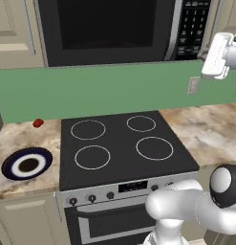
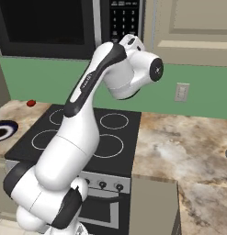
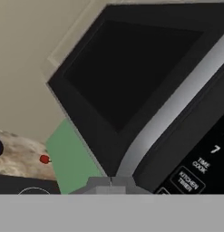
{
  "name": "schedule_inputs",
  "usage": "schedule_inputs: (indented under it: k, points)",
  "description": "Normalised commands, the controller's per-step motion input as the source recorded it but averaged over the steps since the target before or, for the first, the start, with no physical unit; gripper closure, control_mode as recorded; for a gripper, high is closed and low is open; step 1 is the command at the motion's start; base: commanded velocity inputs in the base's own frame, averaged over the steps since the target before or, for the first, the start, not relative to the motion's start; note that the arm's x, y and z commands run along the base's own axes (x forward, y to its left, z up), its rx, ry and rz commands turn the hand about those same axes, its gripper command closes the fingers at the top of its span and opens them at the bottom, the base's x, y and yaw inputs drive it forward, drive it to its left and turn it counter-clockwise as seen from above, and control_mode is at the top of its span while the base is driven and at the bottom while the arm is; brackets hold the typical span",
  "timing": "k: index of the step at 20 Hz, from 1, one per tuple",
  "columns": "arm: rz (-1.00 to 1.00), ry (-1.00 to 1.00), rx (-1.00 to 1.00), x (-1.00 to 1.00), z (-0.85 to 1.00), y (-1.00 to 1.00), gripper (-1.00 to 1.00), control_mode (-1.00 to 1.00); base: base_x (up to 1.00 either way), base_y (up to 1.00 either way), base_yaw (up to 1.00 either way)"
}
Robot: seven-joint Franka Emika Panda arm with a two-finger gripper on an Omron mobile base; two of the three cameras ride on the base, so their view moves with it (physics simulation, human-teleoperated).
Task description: Pick the chicken drumstick from the counter and place it in the microwave. Then turn on the microwave.
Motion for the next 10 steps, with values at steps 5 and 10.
schedule_inputs:
  k: [5,10]
  points:
    - [-0.09,-0.06,-0.15,0.04,-0.08,0.0,1.0,-1.0,0.0,0.0,0.0]
    - [-0.06,-0.05,-0.08,0.26,0.0,0.0,1.0,-1.0,0.0,0.0,0.0]
